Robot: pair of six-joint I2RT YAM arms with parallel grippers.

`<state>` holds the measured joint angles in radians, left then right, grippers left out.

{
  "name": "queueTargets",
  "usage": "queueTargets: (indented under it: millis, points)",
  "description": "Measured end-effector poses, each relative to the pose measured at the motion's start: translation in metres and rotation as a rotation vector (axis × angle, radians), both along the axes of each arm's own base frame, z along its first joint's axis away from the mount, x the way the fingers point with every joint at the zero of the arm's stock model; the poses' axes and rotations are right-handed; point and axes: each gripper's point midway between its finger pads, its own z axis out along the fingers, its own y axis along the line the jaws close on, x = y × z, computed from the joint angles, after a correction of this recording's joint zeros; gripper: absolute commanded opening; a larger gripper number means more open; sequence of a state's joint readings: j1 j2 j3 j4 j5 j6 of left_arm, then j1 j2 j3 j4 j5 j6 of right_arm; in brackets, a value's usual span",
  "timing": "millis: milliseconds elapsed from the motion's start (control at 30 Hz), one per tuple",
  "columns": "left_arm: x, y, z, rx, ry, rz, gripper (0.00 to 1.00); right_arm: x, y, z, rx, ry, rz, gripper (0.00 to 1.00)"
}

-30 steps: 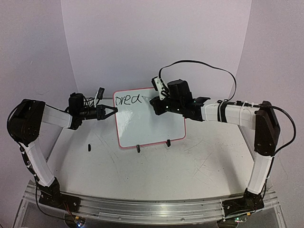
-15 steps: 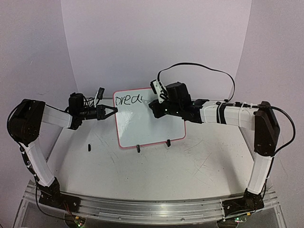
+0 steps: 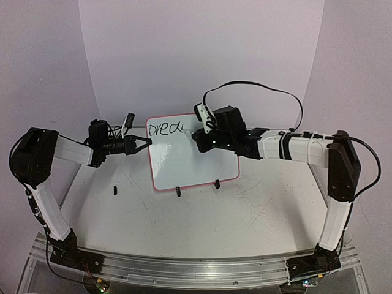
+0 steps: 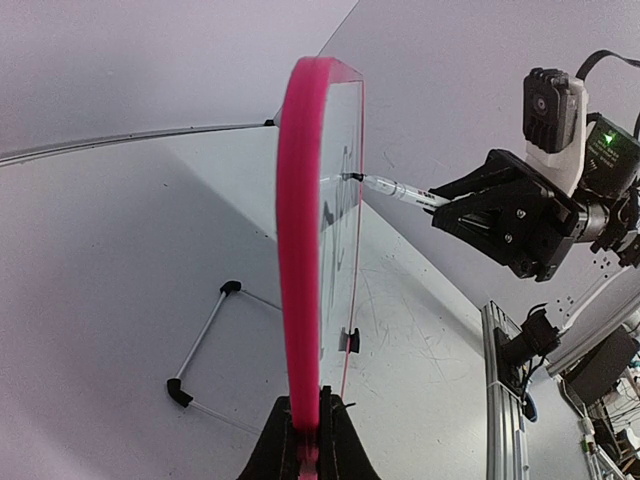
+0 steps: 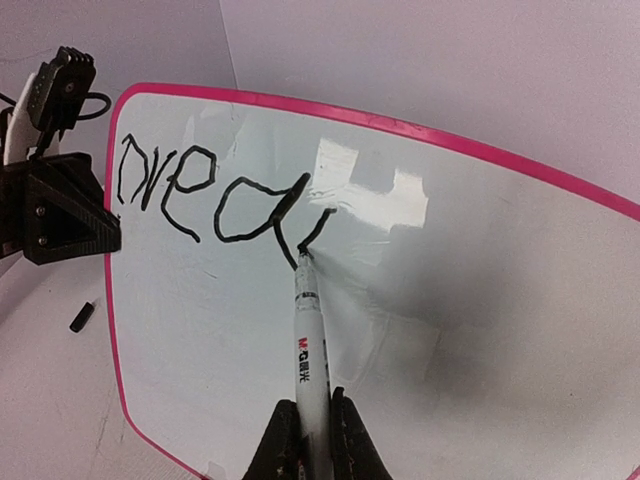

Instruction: Write a sentence on the whiteboard

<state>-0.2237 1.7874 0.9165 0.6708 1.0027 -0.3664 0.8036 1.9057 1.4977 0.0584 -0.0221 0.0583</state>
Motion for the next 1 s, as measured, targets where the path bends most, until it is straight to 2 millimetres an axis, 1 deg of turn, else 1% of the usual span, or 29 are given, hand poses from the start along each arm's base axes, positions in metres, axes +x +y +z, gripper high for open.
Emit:
queueTargets:
  millis: [300,567,733,867,1000]
  points:
    - [0.0,0.0,0.0,0.0,0.0,0.0,0.0,0.016,-0.009,0.02,0.021,-0.039,-0.05,0.0]
    - [0.0,0.0,0.0,0.0,0.0,0.0,0.0,0.019,-0.012,0.022,0.024,-0.042,-0.072,0.0]
    - [0.001,0.0,0.001,0.0,0.002,0.0,0.0,0.017,-0.014,0.014,0.025,-0.026,-0.073,0.0]
    - [0.001,0.0,0.0,0.002,0.008,0.0,0.0,0.007,-0.016,0.001,0.011,0.004,-0.065,0.0]
    - [0.001,0.0,0.0,0.002,0.009,0.0,0.0,0.001,-0.016,-0.005,0.008,0.023,-0.059,0.0]
